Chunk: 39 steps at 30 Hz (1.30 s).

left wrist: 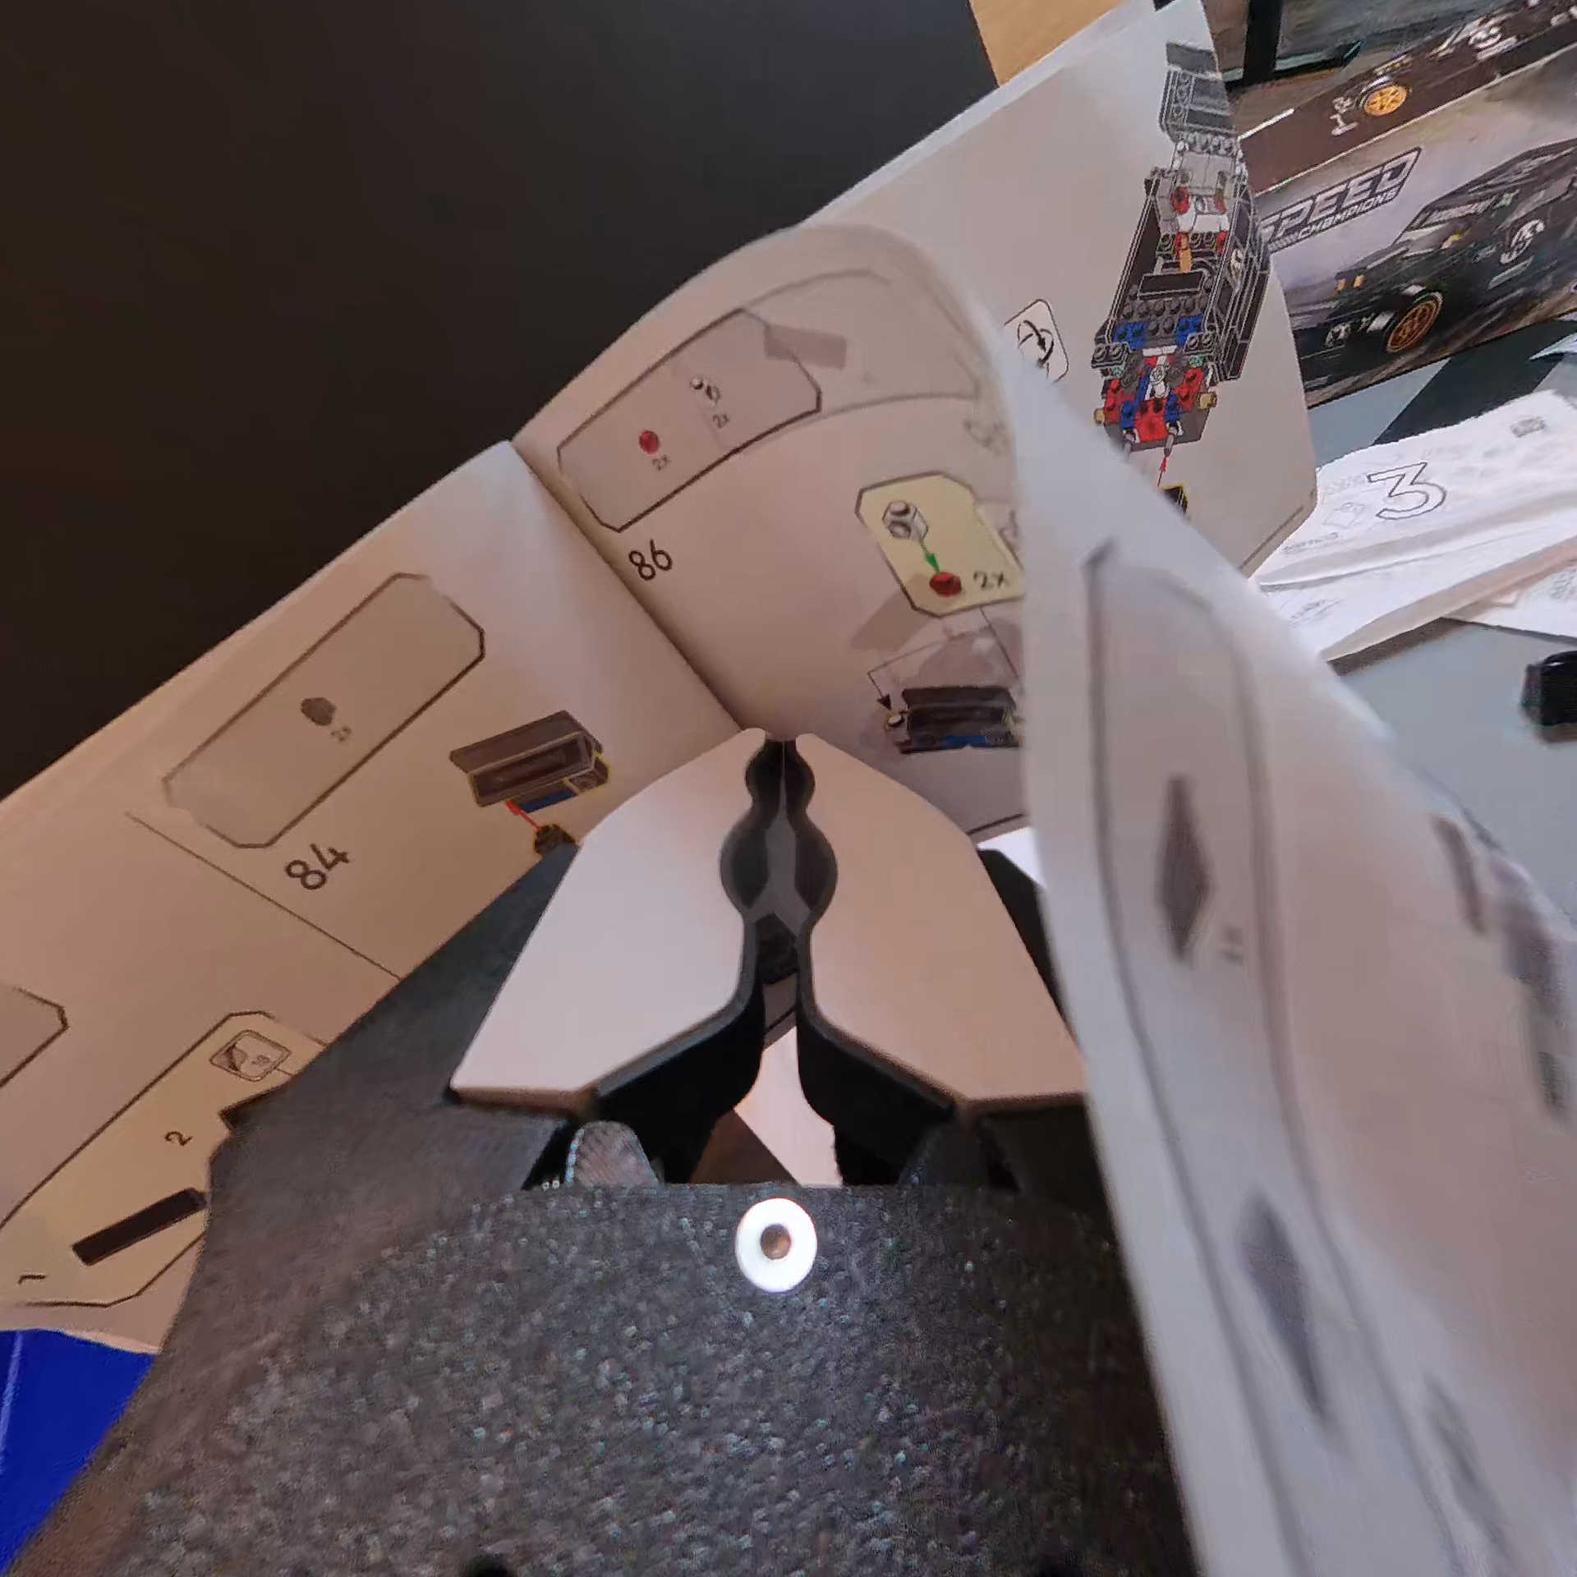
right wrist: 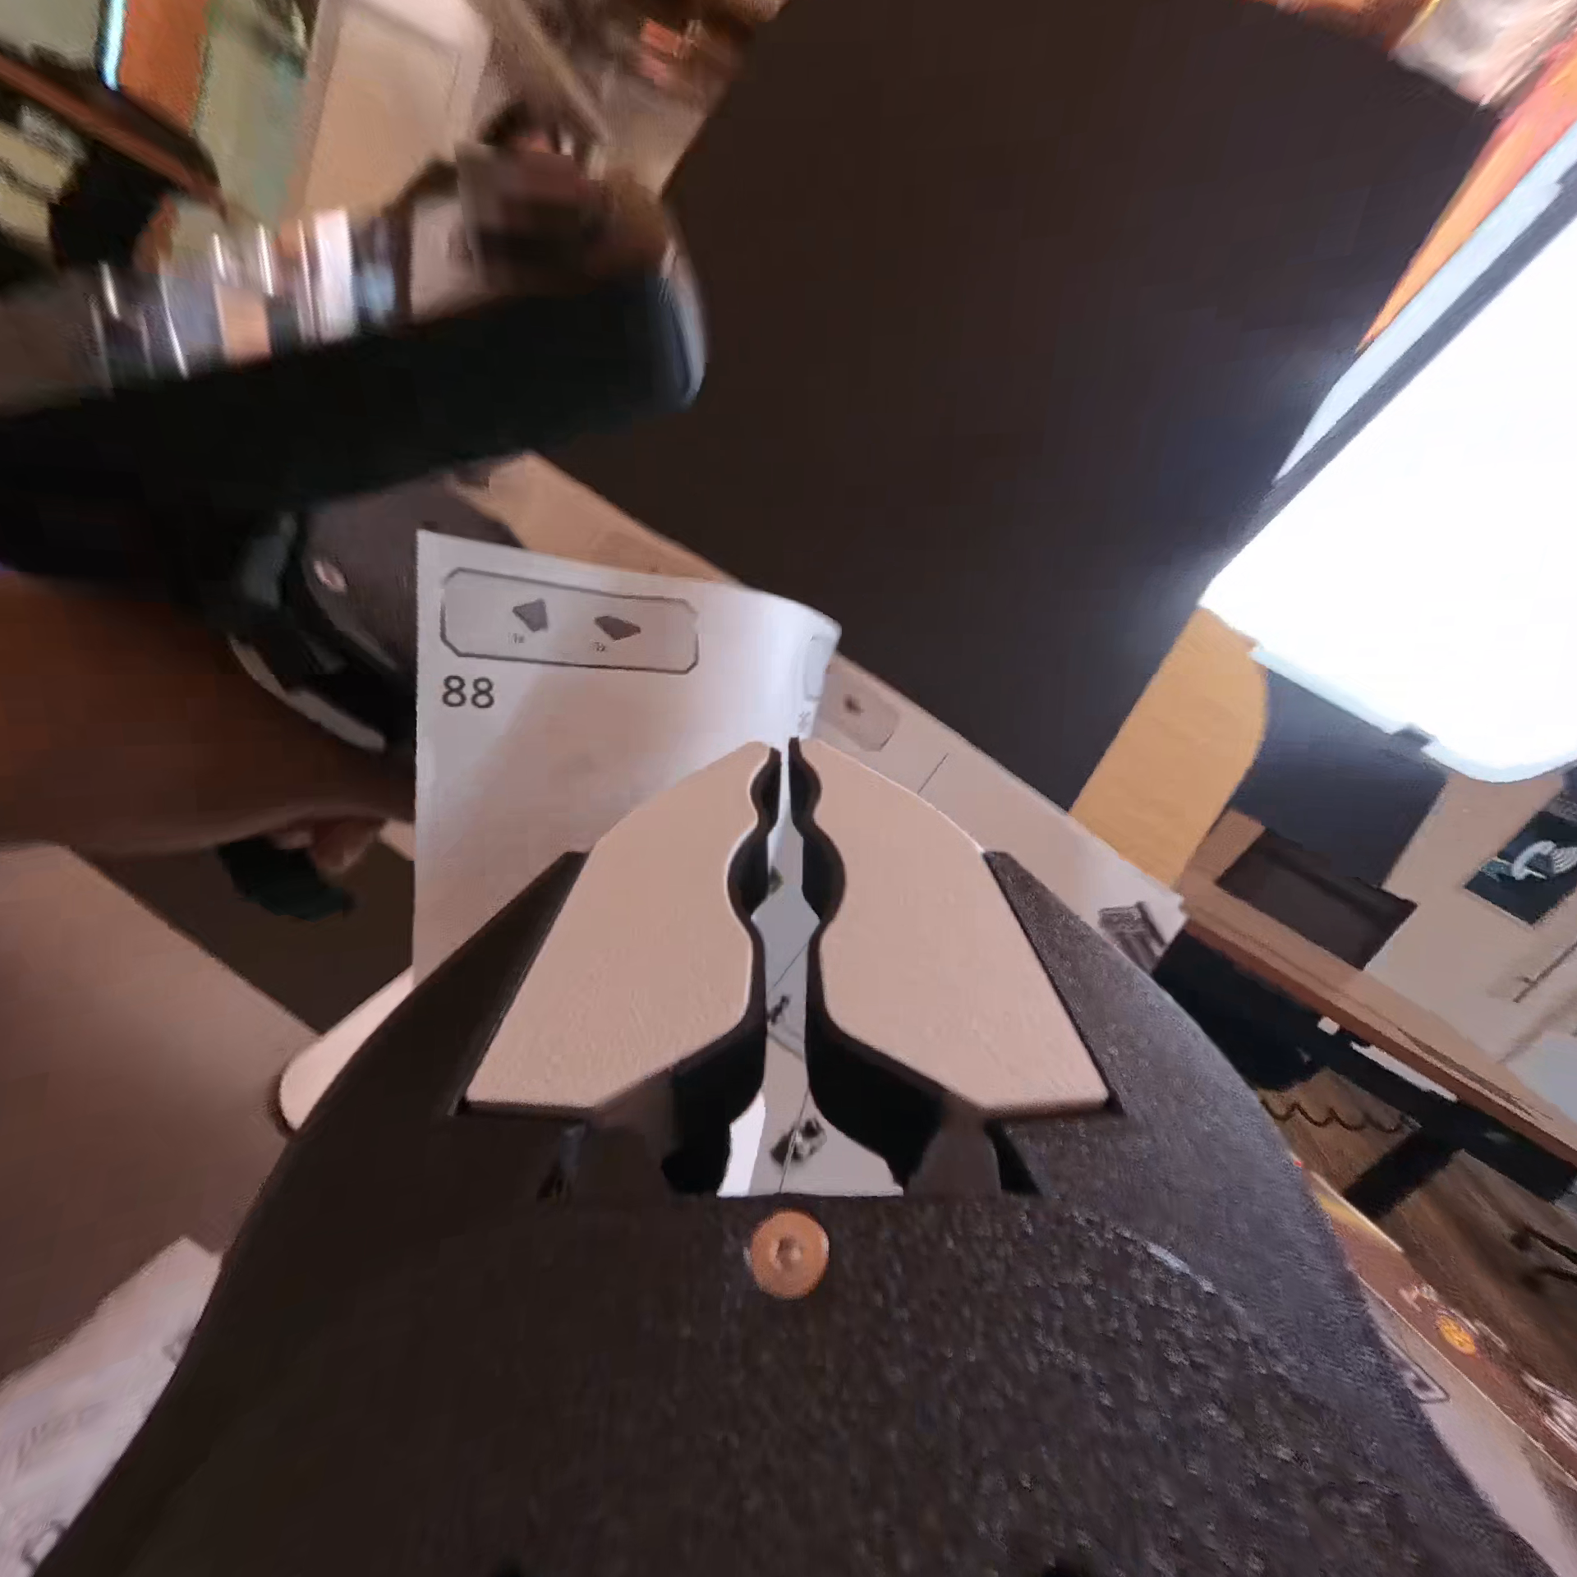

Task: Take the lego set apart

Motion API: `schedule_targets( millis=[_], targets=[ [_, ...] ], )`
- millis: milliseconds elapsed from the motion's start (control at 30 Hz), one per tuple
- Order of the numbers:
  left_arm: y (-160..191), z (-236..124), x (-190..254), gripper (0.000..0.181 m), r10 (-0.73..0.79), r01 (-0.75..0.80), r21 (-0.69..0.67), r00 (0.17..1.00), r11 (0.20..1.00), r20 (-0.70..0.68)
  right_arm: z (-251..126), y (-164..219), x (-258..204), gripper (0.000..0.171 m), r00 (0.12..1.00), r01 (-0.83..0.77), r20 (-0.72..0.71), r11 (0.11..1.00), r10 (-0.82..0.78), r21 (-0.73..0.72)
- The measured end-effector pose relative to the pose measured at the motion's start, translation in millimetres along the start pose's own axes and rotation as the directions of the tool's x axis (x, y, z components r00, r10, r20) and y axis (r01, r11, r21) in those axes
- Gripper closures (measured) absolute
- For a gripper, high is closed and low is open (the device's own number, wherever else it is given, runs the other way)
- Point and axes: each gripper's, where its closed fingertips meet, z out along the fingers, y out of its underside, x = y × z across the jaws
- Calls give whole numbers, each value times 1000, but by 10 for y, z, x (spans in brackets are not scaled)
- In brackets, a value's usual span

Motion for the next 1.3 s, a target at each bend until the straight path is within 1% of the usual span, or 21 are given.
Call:
schedule_targets(
  millis=[67, 133, 200, 233, 300, 367, 400, 500, 533, 600, 667, 733, 767, 833, 900, 933, 1033, 1100, 1133, 1233, 1300],
  targets=[
    [-14, 12, 17, 177, -28, 27, -3, 1000, 1000, -15, -149, -206, 80, 169, 999, -47, -23, 995, 49, 87],
    [-40, 33, 15, 177, -62, 62, -6, 998, 998, -13, -340, -435, 84, 169, 997, -68, -6, 976, 71, 206],
    [-72, 54, 27, 175, -120, 120, -7, 992, 993, -27, -550, -658, -72, 168, 999, -28, 53, 944, 11, 329],
    [-83, 65, 54, 170, -150, 149, -16, 987, 989, -51, -643, -732, -202, 168, 995, -6, 91, 927, -31, 375],
    [-114, 90, 103, 163, -212, 209, -44, 973, 977, -92, -750, -756, -485, 169, 981, -5, 180, 917, -73, 399],
    [-167, 108, 137, 158, -246, 242, -50, 962, 969, -116, -726, -620, -701, 170, 971, -9, 226, 939, -73, 344],
    [-180, 112, 132, 159, -243, 238, -49, 964, 970, -112, -670, -504, -767, 171, 971, -7, 231, 955, -65, 297],
    [-166, 117, 95, 166, -219, 215, -54, 971, 975, -91, -368, -26, -773, 170, 976, -34, 216, 995, 13, 95],
    [-168, 114, 94, 167, -224, 220, -51, 970, 974, -95, -242, 165, -707, 168, 981, -41, 190, 999, 38, 11],
    [-163, 105, 76, 168, -231, 228, -43, 968, 973, -96, 3, 536, -419, 163, 997, -9, 76, 991, 19, -131],
    [-150, 89, 57, 171, -222, 220, -32, 971, 975, -93, 184, 844, -32, 162, 999, -24, -36, 971, 16, -238],
    [-117, 68, 30, 173, -196, 195, -27, 978, 980, -74, 295, 1075, 284, 156, 995, -30, -102, 945, -3, -325],
    [-100, 56, 22, 173, -178, 177, -26, 982, 984, -65, 336, 1112, 337, 154, 996, -25, -89, 943, -5, -331],
    [-62, 35, 10, 174, -130, 129, -27, 991, 991, -42, 401, 1108, 222, 153, 1000, -15, 19, 951, 22, -308],
    [-19, 11, -6, 175, -81, 81, -29, 996, 996, -19, 437, 1198, 210, 153, 999, 18, 36, 942, -6, -335],
    [-3, -4, -11, 176, -65, 64, -27, 998, 998, -14, 456, 1247, 227, 151, 999, 38, 37, 936, -27, -350],
    [48, -69, -45, 177, -31, 31, -21, 1000, 999, -1, 522, 1250, 357, 144, 995, 102, 15, 937, -103, -334],
    [99, -127, -90, 179, -12, 13, -22, 1000, 1000, 12, 579, 1199, 484, 145, 984, 163, -11, 933, -175, -320],
    [131, -154, -123, 180, -3, 4, -27, 1000, 1000, 23, 615, 1188, 546, 149, 980, 184, -17, 928, -201, -325],
    [236, -217, -272, 179, 18, -15, -47, 998, 999, 64, 721, 1108, 633, 143, 973, 221, 10, 928, -229, -301],
    [292, -241, -398, 179, 39, -34, -50, 995, 998, 95, 764, 1027, 685, 141, 965, 253, 4, 924, -263, -286]
  ],
)
